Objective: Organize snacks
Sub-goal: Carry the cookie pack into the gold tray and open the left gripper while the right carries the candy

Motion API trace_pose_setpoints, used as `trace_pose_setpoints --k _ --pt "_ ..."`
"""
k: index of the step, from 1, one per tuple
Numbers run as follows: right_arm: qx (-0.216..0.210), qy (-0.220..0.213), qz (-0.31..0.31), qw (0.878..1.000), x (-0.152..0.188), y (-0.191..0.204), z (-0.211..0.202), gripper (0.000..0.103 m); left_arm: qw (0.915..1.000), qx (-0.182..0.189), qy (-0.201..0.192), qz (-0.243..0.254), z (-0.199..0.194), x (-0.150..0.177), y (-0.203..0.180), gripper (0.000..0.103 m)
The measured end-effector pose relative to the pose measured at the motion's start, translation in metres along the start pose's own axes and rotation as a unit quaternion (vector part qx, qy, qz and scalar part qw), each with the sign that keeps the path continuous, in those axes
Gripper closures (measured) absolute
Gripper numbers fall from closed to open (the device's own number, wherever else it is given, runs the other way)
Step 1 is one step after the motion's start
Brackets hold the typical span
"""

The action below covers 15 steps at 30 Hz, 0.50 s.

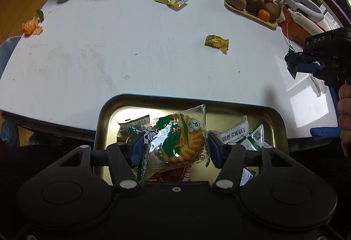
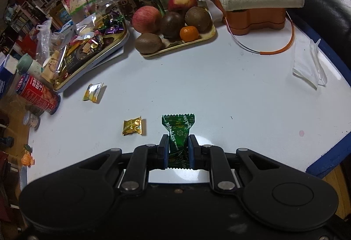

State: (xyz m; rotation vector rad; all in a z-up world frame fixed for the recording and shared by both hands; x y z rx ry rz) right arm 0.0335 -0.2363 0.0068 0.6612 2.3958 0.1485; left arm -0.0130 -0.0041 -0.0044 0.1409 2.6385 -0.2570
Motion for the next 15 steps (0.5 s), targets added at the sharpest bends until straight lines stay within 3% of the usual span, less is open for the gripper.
trace_pose_setpoints --k 10,15 --pt "-0.072 -0.045 -0.032 0.996 0.056 -0.006 -0.056 0.084 0.9996 -0.021 -0.016 0.010 -0.019 0.011 0.004 0.037" --pt "-0.098 -0.042 -0.031 0.994 0.079 -0.011 -0.069 0.084 0.9990 -0.033 -0.025 0.015 -0.026 0.012 0.001 0.037"
Point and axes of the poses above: each gripper's, at about its wrist camera, not at the fingertips, and z roughly the way its jaws point, y to its left, x to its underside, the point moved 1 cm from there along z, roughly the way its jaws point, and after that the axes turned 7 degrees about -y, right-handed, at the moved point
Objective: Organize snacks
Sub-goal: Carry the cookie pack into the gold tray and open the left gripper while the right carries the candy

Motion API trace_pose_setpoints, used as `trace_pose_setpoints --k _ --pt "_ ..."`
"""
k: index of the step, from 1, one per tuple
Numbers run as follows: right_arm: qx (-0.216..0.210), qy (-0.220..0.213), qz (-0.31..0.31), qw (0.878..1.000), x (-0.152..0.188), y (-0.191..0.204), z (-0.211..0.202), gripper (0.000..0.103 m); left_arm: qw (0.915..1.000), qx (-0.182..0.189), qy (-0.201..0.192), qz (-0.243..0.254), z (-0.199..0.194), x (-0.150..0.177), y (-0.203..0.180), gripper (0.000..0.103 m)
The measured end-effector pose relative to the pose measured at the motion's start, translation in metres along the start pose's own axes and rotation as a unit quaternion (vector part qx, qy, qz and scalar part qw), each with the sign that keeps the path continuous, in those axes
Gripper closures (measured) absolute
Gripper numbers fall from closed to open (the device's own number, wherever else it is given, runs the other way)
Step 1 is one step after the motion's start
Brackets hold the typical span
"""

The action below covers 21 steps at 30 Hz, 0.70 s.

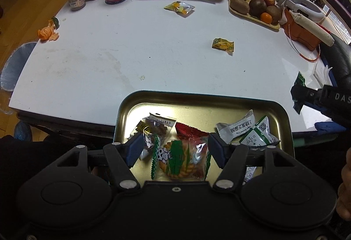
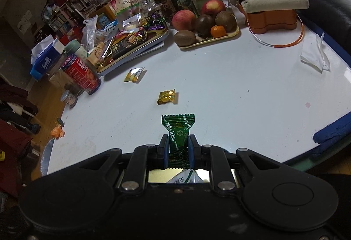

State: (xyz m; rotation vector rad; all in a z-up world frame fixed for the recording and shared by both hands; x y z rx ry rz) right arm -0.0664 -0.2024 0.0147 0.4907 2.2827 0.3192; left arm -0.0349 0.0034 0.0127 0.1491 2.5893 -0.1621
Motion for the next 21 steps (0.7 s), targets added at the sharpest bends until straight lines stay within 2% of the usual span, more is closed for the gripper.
trace_pose_setpoints --k 8,10,11,12,13,17,21 --pt "-0.013 0.009 -0.057 0.998 0.041 0.010 -0.020 0.083 0.9998 -0.014 -0.003 -0.016 -0.003 0.002 0.002 0.037" --pt "-0.016 0.017 -0.064 0.998 0.051 0.010 -0.024 0.079 0.9997 -0.018 -0.002 -0.018 -0.004 0.003 0.003 0.037" --pt "-0.015 0.019 -0.065 0.998 0.054 0.010 -0.025 0.073 0.9997 -0.019 -0.002 -0.018 -0.004 0.003 0.003 0.037" --pt "-0.014 0.024 -0.065 0.997 0.056 0.010 -0.025 0.055 0.9996 -0.020 -0.002 -0.017 -0.005 0.004 0.003 0.037" --pt "-0.014 0.028 -0.062 0.998 0.058 0.009 -0.026 0.049 0.9996 -0.021 -0.002 -0.017 -0.004 0.004 0.004 0.037" --pt "-0.006 0.036 -0.045 0.998 0.060 0.004 -0.025 0.050 0.9995 -0.026 0.000 -0.018 -0.005 0.005 0.005 0.036" --pt "0.020 0.047 -0.031 0.998 0.059 -0.001 -0.020 0.049 0.9993 -0.028 0.007 -0.024 -0.002 0.005 0.008 0.036"
Point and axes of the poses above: each gripper's, at about its wrist camera, not at the fingertips, and z roughly the way its jaws point, y to its left, x to its underside, the point moved 1 cm from there along z, roughly the way its jaws point, and after that the axes turned 7 degrees about -y, right-handed, at the moved point
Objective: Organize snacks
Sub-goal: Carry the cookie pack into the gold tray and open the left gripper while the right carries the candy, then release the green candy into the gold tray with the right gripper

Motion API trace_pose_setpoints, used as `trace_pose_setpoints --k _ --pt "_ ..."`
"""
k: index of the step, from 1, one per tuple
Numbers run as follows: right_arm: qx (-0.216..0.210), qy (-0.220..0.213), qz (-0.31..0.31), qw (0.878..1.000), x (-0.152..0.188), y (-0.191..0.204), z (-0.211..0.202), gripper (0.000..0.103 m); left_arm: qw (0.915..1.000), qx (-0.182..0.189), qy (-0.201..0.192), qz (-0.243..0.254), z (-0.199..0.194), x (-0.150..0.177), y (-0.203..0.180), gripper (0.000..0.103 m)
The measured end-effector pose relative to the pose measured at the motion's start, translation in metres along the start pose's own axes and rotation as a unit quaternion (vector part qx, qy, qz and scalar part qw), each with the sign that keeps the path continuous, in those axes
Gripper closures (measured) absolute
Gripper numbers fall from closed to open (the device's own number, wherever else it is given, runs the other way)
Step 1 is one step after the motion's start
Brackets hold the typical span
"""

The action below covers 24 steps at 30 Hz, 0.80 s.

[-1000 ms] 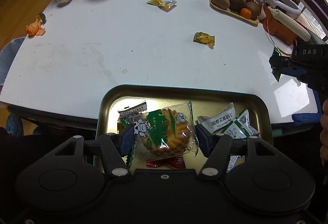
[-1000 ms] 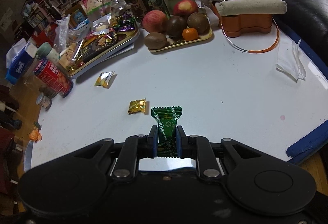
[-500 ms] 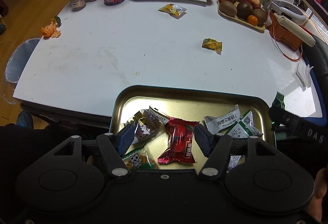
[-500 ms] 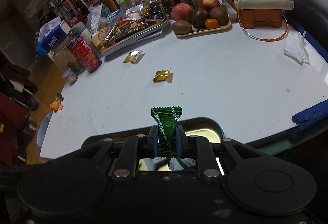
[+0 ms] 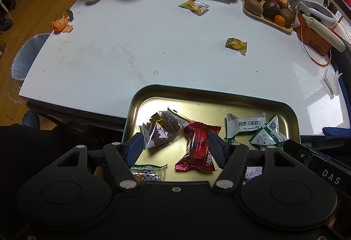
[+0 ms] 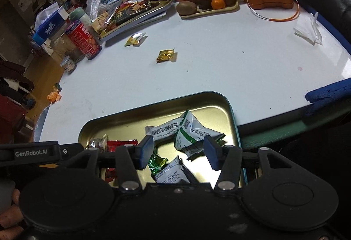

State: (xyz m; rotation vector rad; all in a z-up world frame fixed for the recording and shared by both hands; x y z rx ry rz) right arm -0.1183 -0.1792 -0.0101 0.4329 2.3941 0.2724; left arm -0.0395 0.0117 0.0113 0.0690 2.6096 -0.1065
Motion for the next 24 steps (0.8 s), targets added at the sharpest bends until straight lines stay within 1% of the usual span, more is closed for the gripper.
trace_pose_setpoints --k 3,5,8,11,13,17,19,24 --pt "0.020 0.017 0.001 1.000 0.001 -0.001 0.006 0.049 0.9999 -0.009 0.014 -0.002 0.005 0.000 0.002 0.036" --pt "0.043 0.026 -0.010 0.999 0.004 0.000 0.010 0.049 0.9994 -0.017 0.030 -0.003 0.011 0.000 0.003 0.036" --pt "0.078 0.041 -0.028 0.996 0.007 0.001 0.018 0.049 0.9987 -0.018 0.048 -0.006 0.019 -0.002 0.006 0.037" --pt "0.103 0.061 -0.026 0.992 0.006 -0.001 0.026 0.049 0.9981 -0.020 0.058 -0.004 0.025 -0.009 0.006 0.037" --pt "0.110 0.069 -0.021 0.991 0.003 -0.002 0.029 0.049 0.9982 -0.018 0.057 0.001 0.027 -0.019 0.004 0.037" --pt "0.095 0.088 -0.017 0.991 -0.016 0.001 0.032 0.049 0.9990 -0.013 0.043 0.007 0.029 -0.050 -0.001 0.037" --pt "0.087 0.096 -0.017 0.991 -0.031 0.004 0.035 0.049 0.9993 -0.014 0.032 0.012 0.031 -0.070 -0.006 0.037" --pt "0.074 0.095 -0.015 0.993 -0.077 0.013 0.051 0.049 0.9996 -0.022 0.000 0.016 0.039 -0.116 -0.017 0.037"
Point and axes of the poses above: each gripper's, at about its wrist camera, not at the fingertips, and z roughly the way its jaws point, y to its left, x to its underside, the point moved 1 cm from there along z, roughly the way its jaws point, and after that the axes turned 7 degrees about -y, right-handed, at the moved point
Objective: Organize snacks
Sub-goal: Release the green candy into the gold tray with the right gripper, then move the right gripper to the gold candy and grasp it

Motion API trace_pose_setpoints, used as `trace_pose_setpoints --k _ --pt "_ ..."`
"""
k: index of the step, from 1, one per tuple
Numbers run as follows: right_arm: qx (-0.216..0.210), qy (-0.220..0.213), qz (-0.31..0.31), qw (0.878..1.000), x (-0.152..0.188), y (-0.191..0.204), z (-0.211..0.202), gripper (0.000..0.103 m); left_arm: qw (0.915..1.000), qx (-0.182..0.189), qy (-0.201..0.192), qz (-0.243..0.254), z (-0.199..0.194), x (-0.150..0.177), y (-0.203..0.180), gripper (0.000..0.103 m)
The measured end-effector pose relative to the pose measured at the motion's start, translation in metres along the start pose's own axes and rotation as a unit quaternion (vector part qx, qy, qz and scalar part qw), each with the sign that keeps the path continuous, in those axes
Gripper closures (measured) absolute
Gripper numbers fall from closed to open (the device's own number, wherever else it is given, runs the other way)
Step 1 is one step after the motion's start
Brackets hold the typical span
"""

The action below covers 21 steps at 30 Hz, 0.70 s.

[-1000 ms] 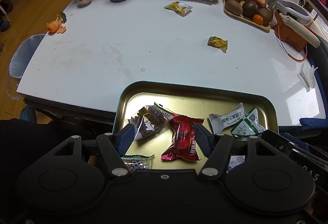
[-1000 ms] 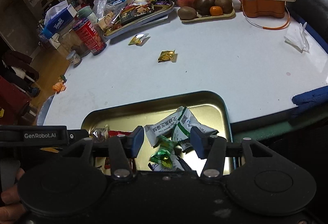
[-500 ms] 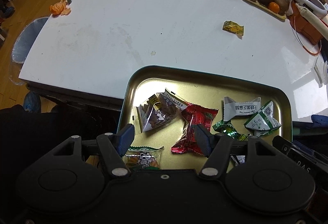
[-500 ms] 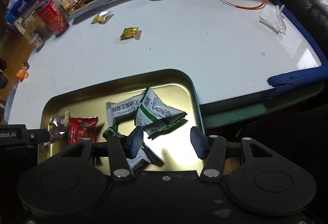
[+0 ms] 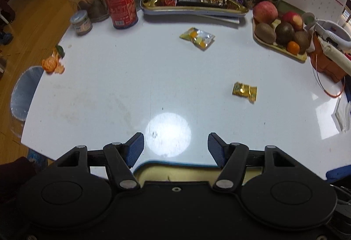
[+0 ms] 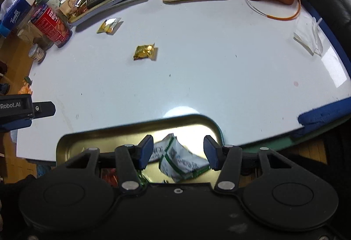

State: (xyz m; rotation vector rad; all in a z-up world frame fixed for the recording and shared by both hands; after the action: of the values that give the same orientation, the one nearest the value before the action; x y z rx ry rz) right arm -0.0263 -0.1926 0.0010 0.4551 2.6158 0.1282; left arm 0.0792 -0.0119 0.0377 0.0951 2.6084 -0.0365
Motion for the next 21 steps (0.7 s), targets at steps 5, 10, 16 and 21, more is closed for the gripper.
trace_pose_setpoints --k 5,10,16,21 --pt "0.011 -0.021 -0.022 0.999 -0.052 0.013 0.012 0.049 0.9997 -0.006 -0.018 -0.017 0.018 -0.041 -0.004 0.037" --pt "0.002 -0.030 -0.014 0.999 -0.102 0.025 0.031 0.049 0.9983 -0.026 -0.035 -0.038 0.046 -0.074 -0.002 0.037" --pt "0.007 -0.024 0.002 1.000 -0.150 0.044 0.067 0.049 0.9966 -0.055 -0.046 -0.039 0.087 -0.093 0.000 0.037" --pt "0.024 0.001 -0.003 1.000 -0.162 0.053 0.100 0.050 0.9977 -0.029 0.007 -0.060 0.108 -0.099 0.004 0.037"
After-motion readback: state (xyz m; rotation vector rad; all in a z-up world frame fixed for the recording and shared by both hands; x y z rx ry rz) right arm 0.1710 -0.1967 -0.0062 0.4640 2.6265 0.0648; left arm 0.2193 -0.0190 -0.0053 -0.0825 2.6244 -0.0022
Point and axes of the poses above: each gripper's, at about its wrist camera, not at the fingertips, and z roughly the way its jaws point, y to its left, x to its underside, the point moved 1 cm from there along z, roughly the way its jaws point, and after that the axes turned 7 degrees about -y, right-handed, at the moved point
